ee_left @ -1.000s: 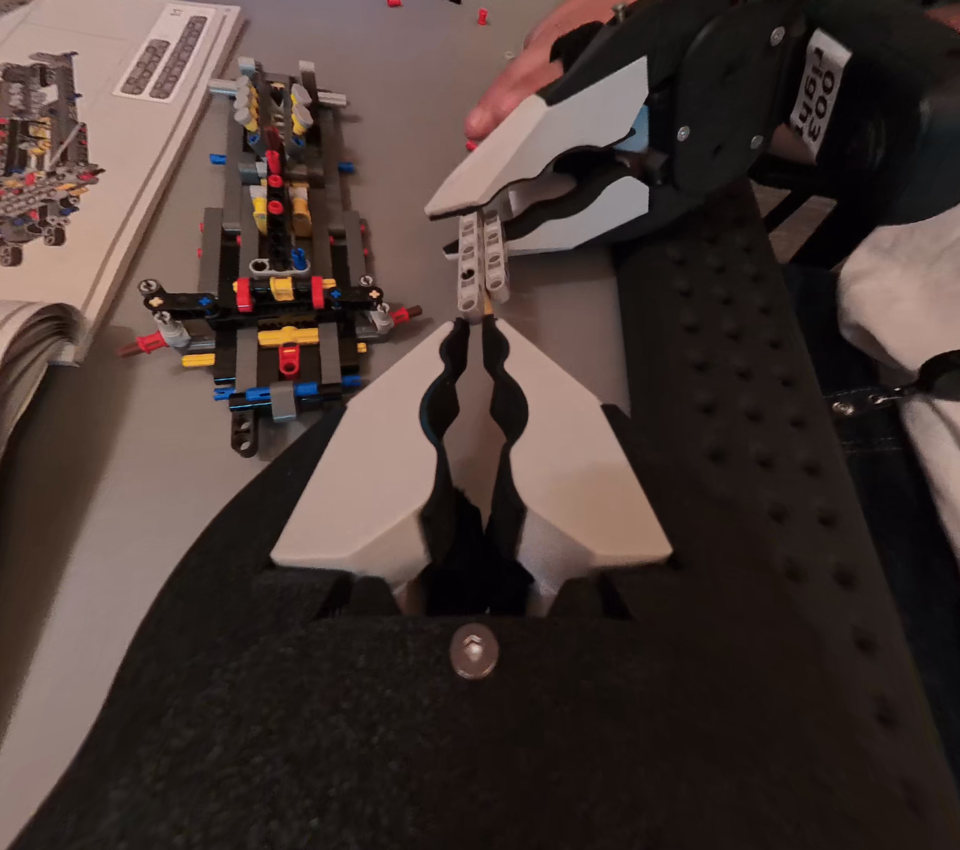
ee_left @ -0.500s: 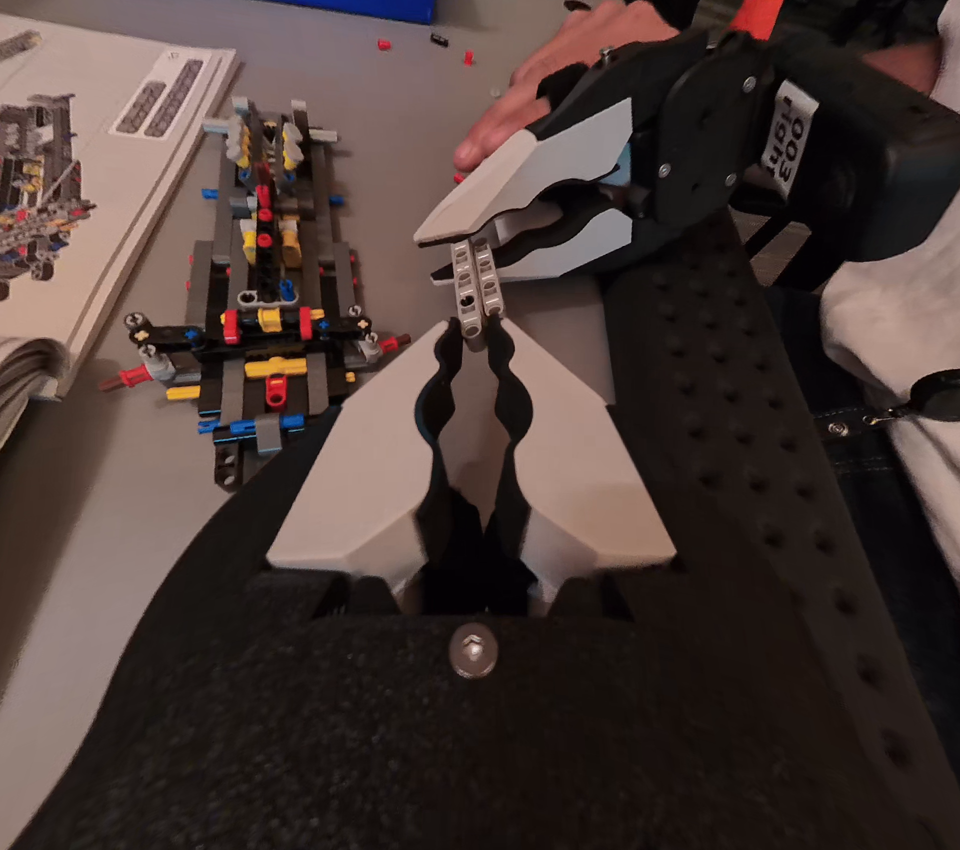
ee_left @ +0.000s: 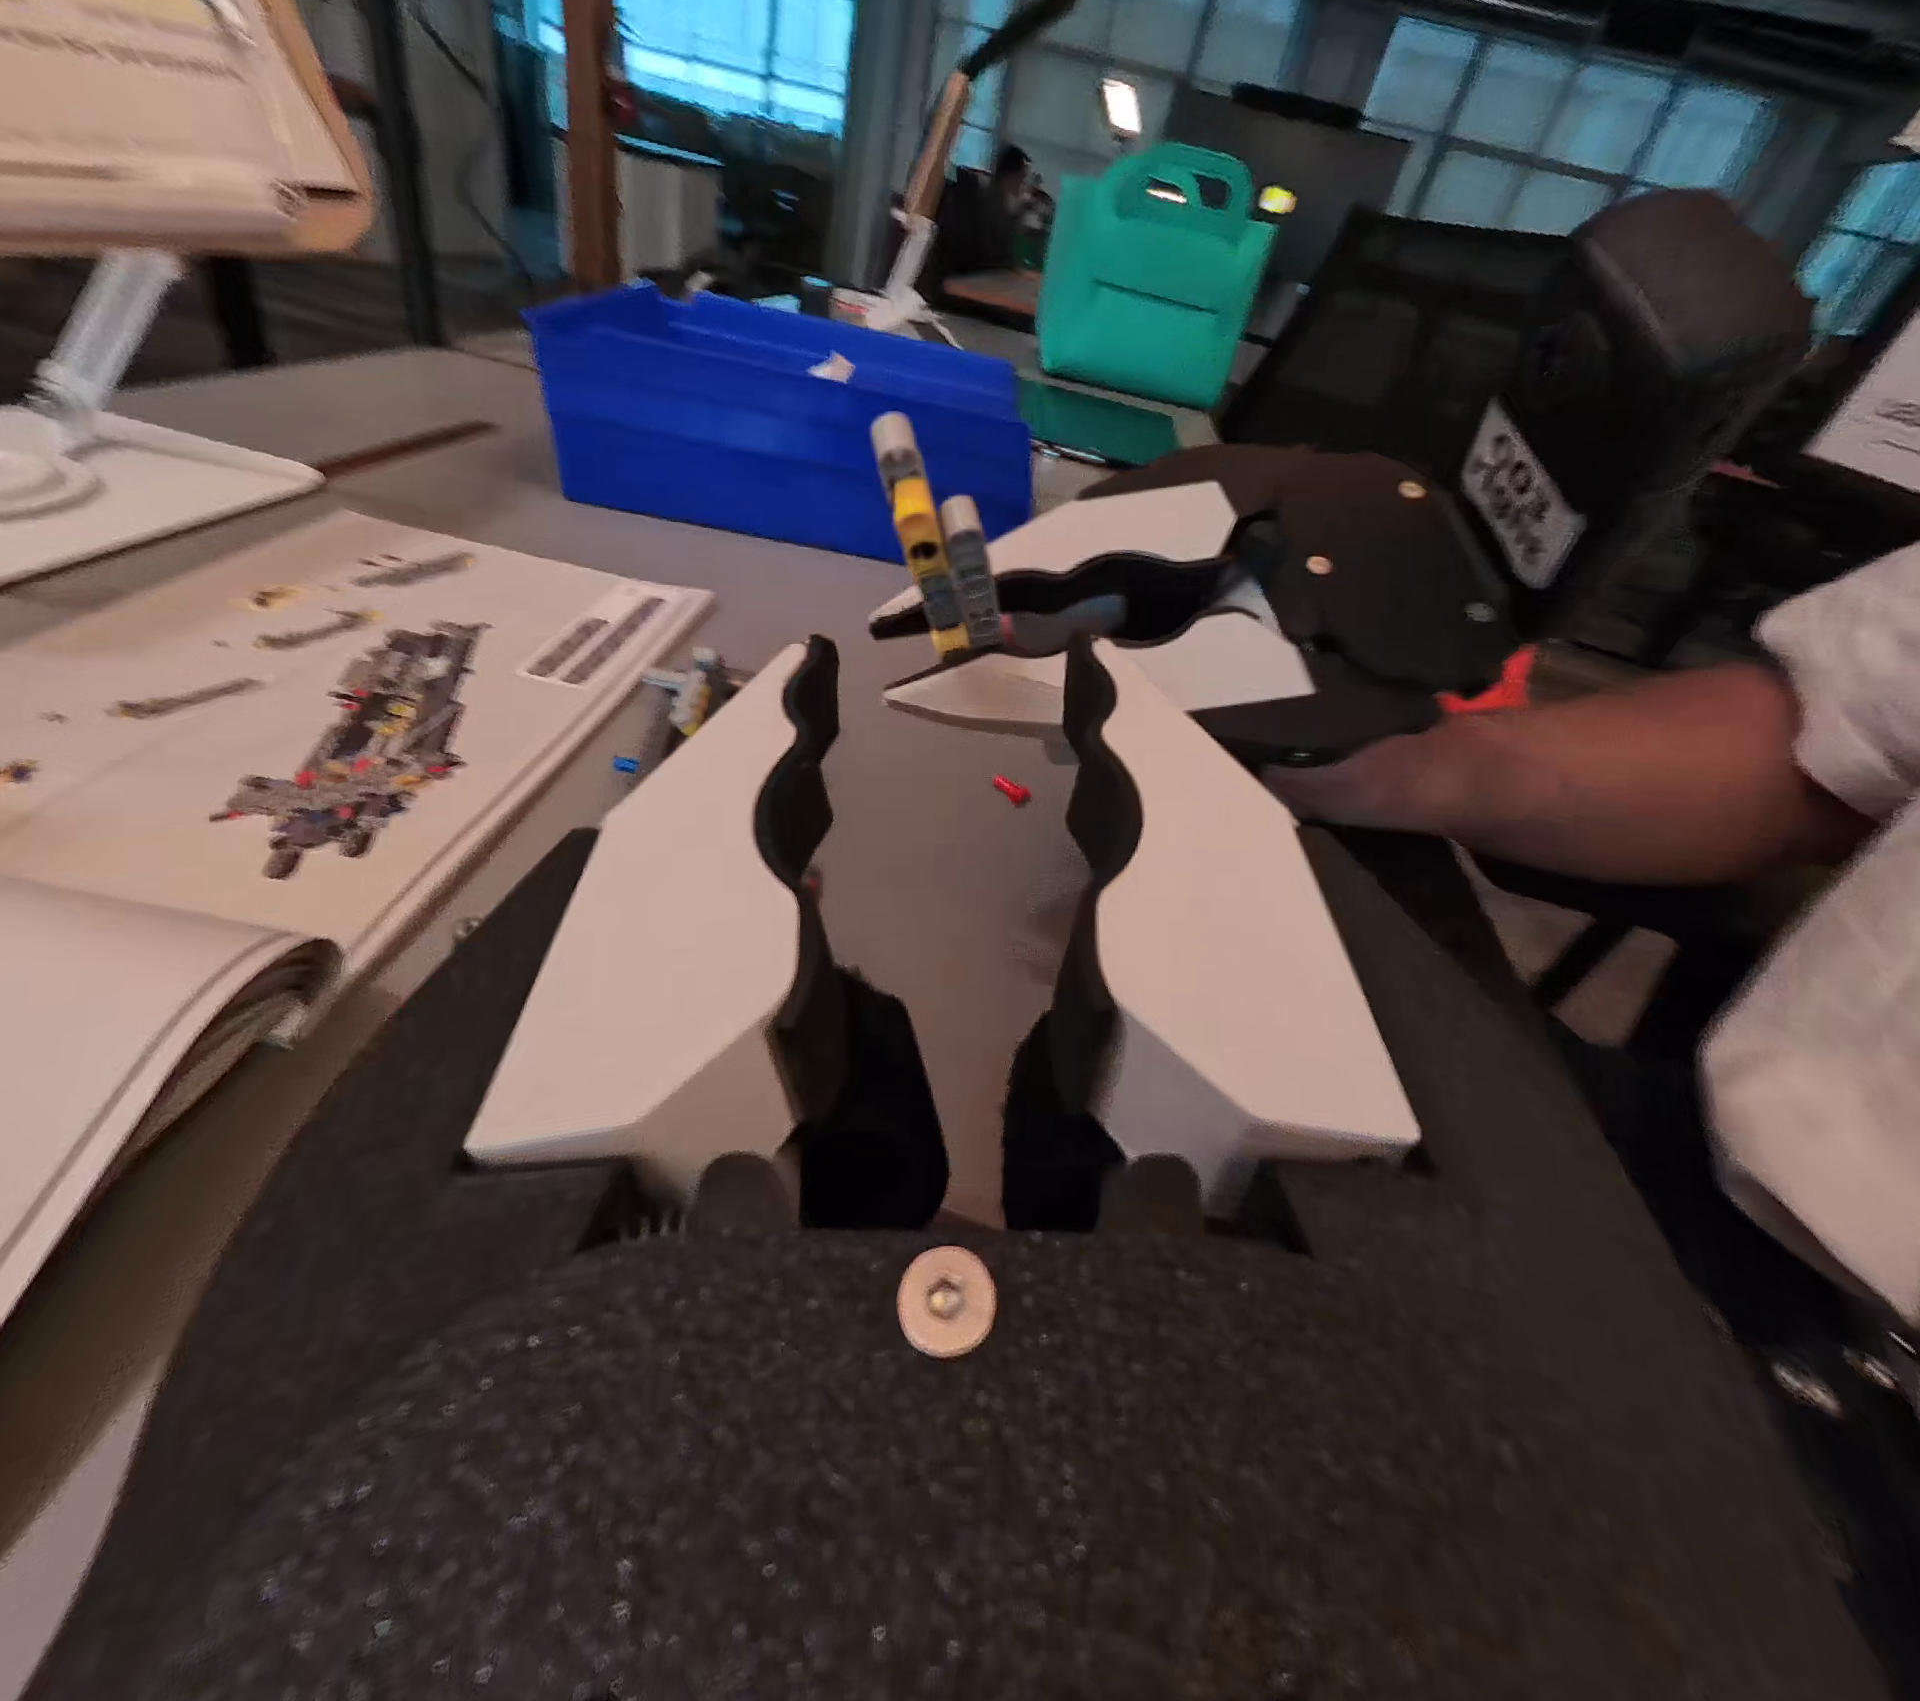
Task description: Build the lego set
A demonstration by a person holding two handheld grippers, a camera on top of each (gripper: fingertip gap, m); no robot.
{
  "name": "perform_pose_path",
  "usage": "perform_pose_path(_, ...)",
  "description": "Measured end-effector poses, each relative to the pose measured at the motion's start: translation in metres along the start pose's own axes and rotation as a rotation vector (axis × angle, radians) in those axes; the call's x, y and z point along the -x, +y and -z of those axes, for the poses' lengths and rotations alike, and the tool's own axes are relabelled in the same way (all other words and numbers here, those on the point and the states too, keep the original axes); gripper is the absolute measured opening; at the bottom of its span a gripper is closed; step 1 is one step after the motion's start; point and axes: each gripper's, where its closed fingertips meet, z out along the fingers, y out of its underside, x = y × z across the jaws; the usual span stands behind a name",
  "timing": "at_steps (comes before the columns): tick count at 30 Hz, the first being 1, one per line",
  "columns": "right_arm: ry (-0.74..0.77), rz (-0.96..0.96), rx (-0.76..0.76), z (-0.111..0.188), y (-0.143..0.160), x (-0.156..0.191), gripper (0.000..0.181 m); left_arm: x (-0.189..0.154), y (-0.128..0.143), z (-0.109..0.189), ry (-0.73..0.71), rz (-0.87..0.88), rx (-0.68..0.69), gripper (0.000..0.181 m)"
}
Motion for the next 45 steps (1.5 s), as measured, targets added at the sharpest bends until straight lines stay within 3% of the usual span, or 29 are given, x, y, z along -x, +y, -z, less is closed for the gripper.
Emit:
perform_pose_path(3,0.012,-0.118,-0.015,-0.001,-0.007,0.000,0.016,0.000,-0.007,-0.009,-0.050,-0.022,-0.051,0.040)
perform_pose_path(9,0.033,-0.092,-0.042,-0.002,-0.017,0.007,0.016,-0.004,-0.011,-0.017,-0.035,0.067,-0.084,0.037)
perform_pose_path(11,0.039,-0.083,-0.056,-0.001,-0.021,0.009,0.016,-0.004,-0.012,-0.018,-0.027,0.090,-0.097,0.016)
perform_pose_path(15,0.026,-0.093,-0.067,-0.001,-0.022,0.013,0.017,-0.005,-0.013,-0.016,-0.003,0.105,-0.111,0.015)
perform_pose_path(18,-0.080,-0.123,-0.097,0.005,-0.028,0.026,0.021,-0.010,-0.016,-0.007,0.075,0.124,-0.107,0.015)
perform_pose_path(21,-0.291,-0.276,-0.145,0.033,-0.039,0.028,0.027,-0.014,-0.023,0.010,0.156,0.185,-0.139,0.015)
perform_pose_path(23,-0.456,-0.392,-0.156,0.056,-0.040,0.020,0.027,-0.027,-0.036,0.026,0.330,0.337,-0.225,0.014)
perform_pose_path(27,-0.709,-0.588,-0.113,0.089,-0.017,-0.009,0.029,-0.035,-0.052,0.041,0.511,0.474,-0.302,0.014)
perform_pose_path(30,-0.642,-0.532,0.009,0.096,0.035,-0.041,0.029,-0.040,-0.044,0.035,0.500,0.439,-0.241,0.015)
perform_pose_path(33,-0.523,-0.556,0.307,0.110,0.101,-0.079,0.041,-0.044,-0.034,0.028,0.450,0.386,-0.178,0.015)
perform_pose_path(35,-0.495,-0.562,0.468,0.124,0.134,-0.090,0.050,-0.041,-0.027,0.023,0.403,0.352,-0.136,0.015)
perform_pose_path(37,-0.462,-0.482,0.573,0.134,0.158,-0.091,0.044,-0.039,-0.023,0.021,0.377,0.328,-0.114,0.015)
perform_pose_path(43,-0.517,-0.464,0.560,0.112,0.150,-0.051,0.032,-0.026,-0.016,0.017,0.327,0.356,-0.090,0.015)
perform_pose_path(45,-0.478,-0.434,0.567,0.114,0.155,-0.052,0.031,-0.024,-0.015,0.018,0.319,0.359,-0.089,0.015)
